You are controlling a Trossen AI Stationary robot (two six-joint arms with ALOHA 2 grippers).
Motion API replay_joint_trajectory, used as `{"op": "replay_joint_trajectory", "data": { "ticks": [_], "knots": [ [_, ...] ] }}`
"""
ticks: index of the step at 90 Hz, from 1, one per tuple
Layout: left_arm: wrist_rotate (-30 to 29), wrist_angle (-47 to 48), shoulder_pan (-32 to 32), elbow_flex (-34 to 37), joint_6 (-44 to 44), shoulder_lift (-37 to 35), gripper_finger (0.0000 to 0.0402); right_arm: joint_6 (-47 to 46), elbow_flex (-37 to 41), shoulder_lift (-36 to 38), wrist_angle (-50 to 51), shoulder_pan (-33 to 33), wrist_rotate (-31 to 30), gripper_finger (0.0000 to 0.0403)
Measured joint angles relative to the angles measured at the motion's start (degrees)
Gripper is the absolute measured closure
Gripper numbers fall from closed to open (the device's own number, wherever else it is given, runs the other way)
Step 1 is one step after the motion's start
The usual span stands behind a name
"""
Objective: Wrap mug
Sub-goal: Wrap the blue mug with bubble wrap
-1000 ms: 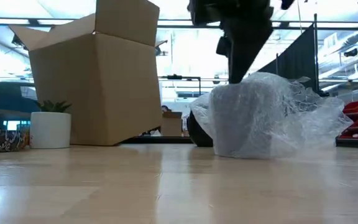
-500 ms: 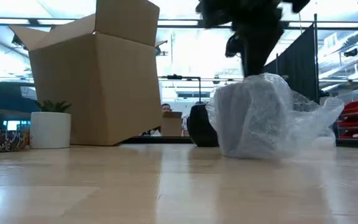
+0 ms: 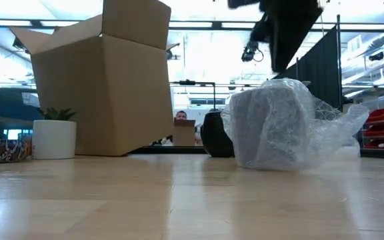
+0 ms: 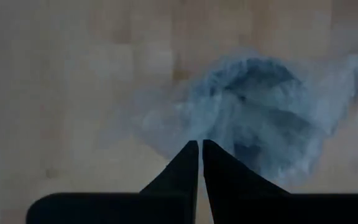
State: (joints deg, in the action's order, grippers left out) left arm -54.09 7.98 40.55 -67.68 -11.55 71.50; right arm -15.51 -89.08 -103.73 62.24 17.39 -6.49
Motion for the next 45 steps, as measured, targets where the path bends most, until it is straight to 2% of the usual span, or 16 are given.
{"op": "replay_joint_trajectory", "data": {
  "ticks": [10, 36, 45],
  "knots": [
    [-4.16, 0.65, 1.18, 0.0, 2.56, 0.0, 0.0273, 1.57, -0.01, -2.35, -0.84, -1.18, 0.19, 0.0403],
    [-4.45, 2.29, 1.2, 0.0, 3.54, 0.01, 0.0273, 4.71, -0.04, -7.2, -2.82, -4.54, 3.0, 0.0403],
    [-4.44, 5.29, 1.2, 0.0, 2.46, 0.01, 0.0273, 6.36, -0.04, -7.48, -3.04, -4.81, 0.47, 0.0403]
  ]
}}
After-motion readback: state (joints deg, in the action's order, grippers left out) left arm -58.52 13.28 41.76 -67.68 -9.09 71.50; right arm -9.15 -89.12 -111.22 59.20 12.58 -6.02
